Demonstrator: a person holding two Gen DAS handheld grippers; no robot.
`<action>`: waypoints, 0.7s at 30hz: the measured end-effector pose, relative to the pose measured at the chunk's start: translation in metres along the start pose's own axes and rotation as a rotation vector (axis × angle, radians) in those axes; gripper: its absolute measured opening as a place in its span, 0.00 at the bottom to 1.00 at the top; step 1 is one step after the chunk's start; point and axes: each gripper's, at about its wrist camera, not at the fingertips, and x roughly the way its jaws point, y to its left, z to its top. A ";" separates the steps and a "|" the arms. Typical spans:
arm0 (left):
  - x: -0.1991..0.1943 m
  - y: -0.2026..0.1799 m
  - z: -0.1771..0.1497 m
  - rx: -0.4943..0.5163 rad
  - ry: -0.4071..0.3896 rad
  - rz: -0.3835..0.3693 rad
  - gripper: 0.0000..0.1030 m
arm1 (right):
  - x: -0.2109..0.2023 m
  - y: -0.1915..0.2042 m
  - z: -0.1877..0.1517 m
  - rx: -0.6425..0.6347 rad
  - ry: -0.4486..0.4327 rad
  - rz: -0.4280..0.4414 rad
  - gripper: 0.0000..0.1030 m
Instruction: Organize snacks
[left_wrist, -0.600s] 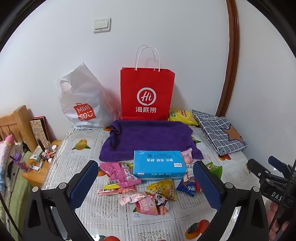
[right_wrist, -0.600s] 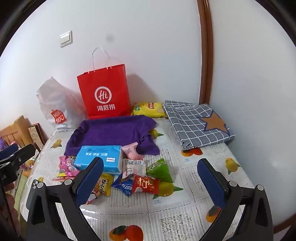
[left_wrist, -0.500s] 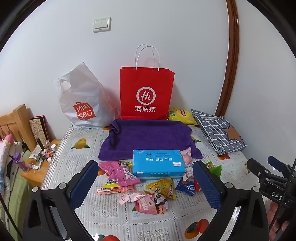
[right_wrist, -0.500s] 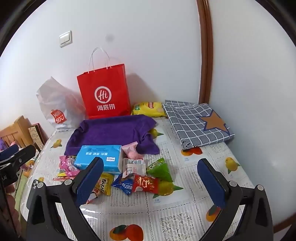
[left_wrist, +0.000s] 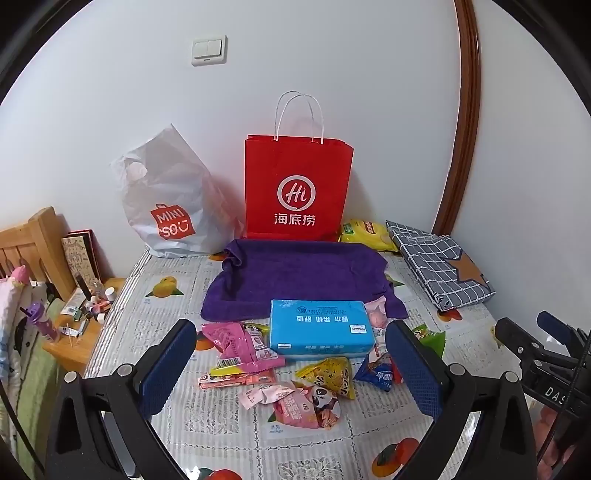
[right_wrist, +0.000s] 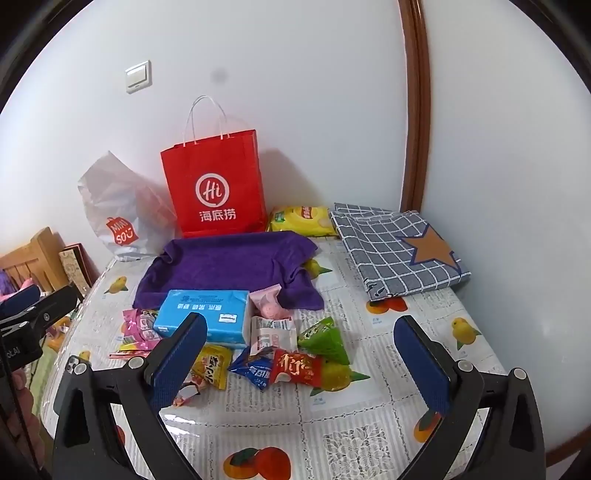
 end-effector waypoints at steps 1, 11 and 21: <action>0.001 0.001 -0.001 0.001 0.001 0.000 0.99 | 0.000 0.001 0.000 -0.003 -0.001 -0.001 0.98; 0.001 -0.004 -0.005 0.012 0.007 0.016 0.99 | -0.001 0.002 -0.003 -0.002 -0.005 0.011 0.98; -0.001 -0.003 -0.005 0.008 0.005 0.017 0.99 | -0.004 0.007 -0.005 -0.015 -0.008 0.010 0.98</action>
